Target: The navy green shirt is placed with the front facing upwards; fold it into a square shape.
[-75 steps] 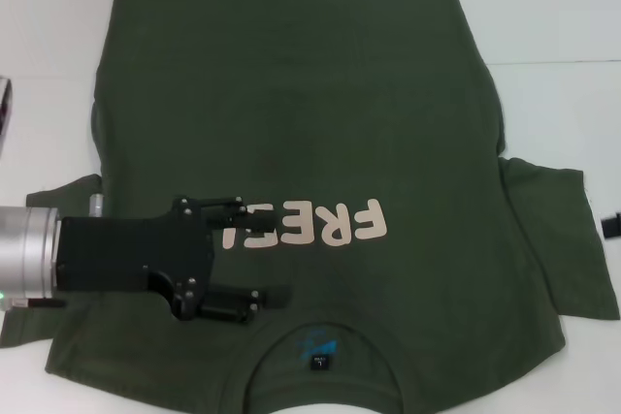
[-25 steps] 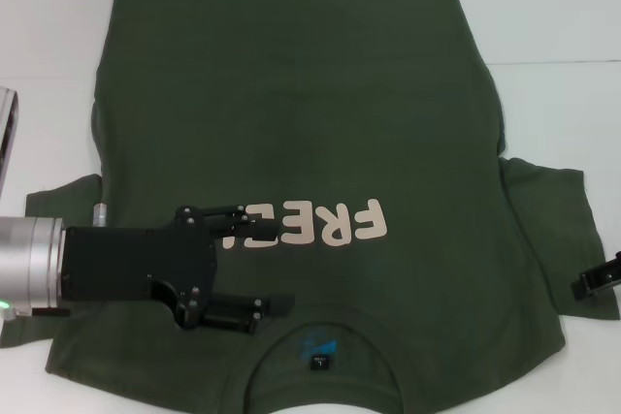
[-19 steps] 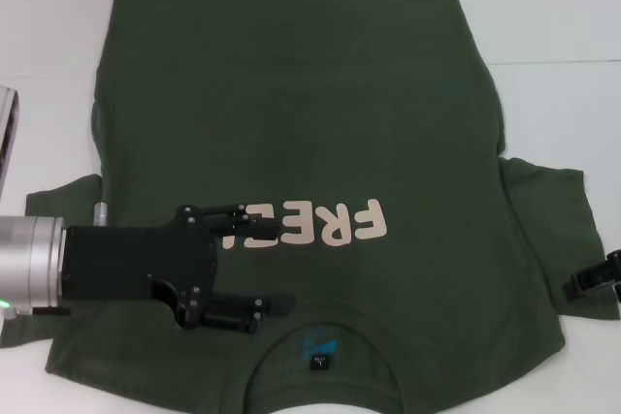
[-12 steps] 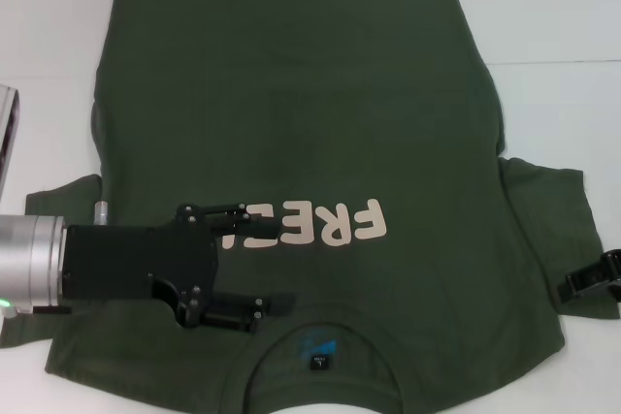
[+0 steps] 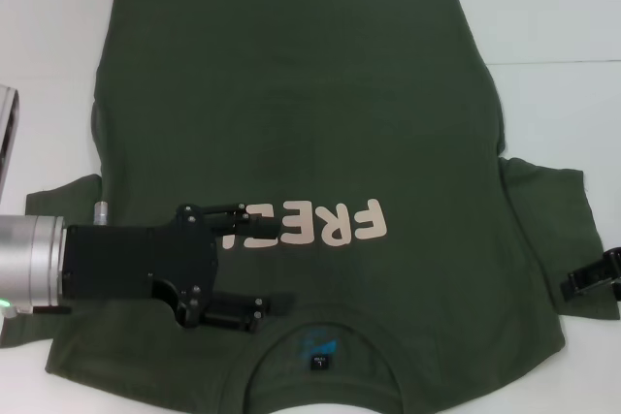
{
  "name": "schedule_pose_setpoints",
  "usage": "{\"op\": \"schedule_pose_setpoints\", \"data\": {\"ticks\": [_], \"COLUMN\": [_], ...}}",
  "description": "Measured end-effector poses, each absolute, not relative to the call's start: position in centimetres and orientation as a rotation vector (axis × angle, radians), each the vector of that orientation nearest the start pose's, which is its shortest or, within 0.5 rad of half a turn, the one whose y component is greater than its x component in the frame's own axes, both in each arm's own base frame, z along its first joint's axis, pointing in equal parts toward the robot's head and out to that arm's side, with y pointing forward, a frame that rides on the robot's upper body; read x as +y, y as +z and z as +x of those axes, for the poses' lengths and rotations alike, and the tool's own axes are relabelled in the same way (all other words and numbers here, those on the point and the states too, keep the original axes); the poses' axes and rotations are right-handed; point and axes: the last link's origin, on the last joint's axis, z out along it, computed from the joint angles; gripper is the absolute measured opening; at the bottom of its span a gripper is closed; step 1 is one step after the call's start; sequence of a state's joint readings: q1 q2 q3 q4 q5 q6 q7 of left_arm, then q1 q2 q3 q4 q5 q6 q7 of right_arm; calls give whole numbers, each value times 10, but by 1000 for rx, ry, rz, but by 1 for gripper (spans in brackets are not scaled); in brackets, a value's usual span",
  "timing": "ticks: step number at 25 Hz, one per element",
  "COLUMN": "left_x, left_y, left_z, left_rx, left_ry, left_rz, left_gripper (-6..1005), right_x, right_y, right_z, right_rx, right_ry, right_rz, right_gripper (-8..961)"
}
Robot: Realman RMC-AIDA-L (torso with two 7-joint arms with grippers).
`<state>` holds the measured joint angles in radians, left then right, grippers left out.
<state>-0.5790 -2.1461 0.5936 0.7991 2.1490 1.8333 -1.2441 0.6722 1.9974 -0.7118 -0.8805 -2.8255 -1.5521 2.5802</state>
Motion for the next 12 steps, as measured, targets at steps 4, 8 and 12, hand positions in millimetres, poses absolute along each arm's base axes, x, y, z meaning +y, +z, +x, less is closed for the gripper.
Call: {"op": "schedule_pose_setpoints", "data": {"ticks": [4,8,12], "left_x": [310,310,310], "left_y": [1,1,1], "left_z": [-225,-225,-225], "left_rx": [-224,-224,-224], "left_ry": [-761,-761,-760], "left_rz": [-2950,-2949,-2949], "left_gripper": [860,860,859], "right_x": [355,354,355], "right_y": [60,59,58], "right_z": [311,310,309], "right_rx": [1768,1766,1763], "right_ry": [-328,-326,-326], "right_rz": [-2095,-2102,-2108], "right_gripper": [870,805,739]}}
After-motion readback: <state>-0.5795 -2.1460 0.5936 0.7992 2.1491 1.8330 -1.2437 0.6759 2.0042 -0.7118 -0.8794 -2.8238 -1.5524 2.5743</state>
